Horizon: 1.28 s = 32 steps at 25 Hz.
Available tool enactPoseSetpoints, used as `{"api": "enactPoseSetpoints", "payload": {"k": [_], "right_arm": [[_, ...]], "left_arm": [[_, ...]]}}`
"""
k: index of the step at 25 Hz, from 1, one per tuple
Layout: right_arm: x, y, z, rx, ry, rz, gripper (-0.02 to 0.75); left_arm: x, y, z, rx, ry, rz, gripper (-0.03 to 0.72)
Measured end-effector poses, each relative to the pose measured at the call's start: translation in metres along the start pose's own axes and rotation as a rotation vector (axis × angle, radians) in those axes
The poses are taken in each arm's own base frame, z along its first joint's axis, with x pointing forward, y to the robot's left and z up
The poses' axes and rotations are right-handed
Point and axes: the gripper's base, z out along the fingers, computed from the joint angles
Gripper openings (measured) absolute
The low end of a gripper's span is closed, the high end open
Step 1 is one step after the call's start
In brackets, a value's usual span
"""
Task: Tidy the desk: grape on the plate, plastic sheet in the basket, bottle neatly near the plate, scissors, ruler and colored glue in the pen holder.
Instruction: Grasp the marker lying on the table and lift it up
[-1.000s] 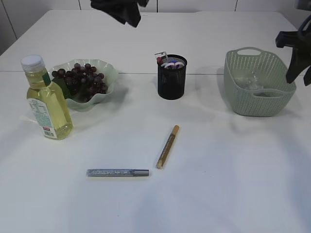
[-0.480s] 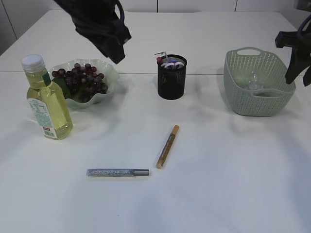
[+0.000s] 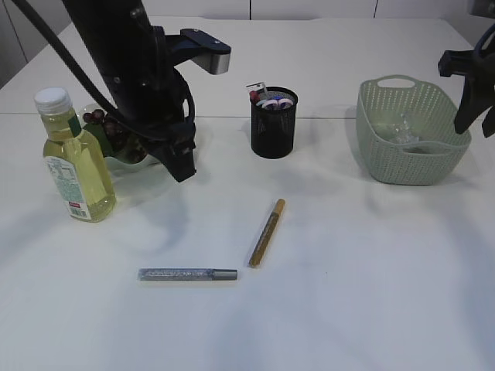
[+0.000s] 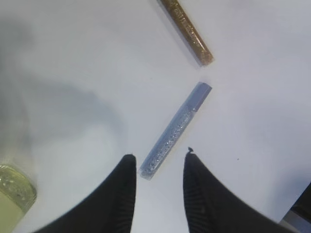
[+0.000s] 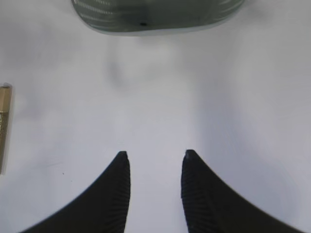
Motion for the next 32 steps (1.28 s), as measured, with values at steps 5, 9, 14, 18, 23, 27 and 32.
{"api": "enactPoseSetpoints", "payload": {"k": [5, 9, 14, 18, 23, 27, 32], "right_arm": [[0.0, 0.0, 0.0, 0.0, 0.0, -0.016, 0.296], [0.0, 0.0, 0.0, 0.0, 0.0, -0.02, 0.296], [-0.001, 0.001, 0.004, -0.016, 0.013, -0.015, 0.296], [-0.004, 0.004, 0.023, -0.046, 0.065, 0.004, 0.296], [-0.006, 0.009, 0.036, -0.108, 0.101, 0.007, 0.296], [-0.006, 0.01, 0.036, -0.118, 0.101, 0.002, 0.296], [-0.006, 0.01, 0.036, -0.12, 0.101, 0.001, 0.296]], "left_arm": [[0.003, -0.001, 0.0, 0.002, 0.001, 0.055, 0.248], [0.015, -0.005, 0.018, 0.044, 0.06, 0.088, 0.249], [0.034, -0.01, 0.042, 0.088, 0.151, 0.085, 0.26], [0.034, -0.016, 0.046, 0.051, 0.188, 0.14, 0.293], [0.024, -0.037, 0.05, -0.009, 0.191, 0.263, 0.337], [0.014, -0.051, 0.052, -0.035, 0.142, 0.333, 0.342], [0.012, -0.051, 0.073, -0.022, 0.167, 0.348, 0.342]]}}
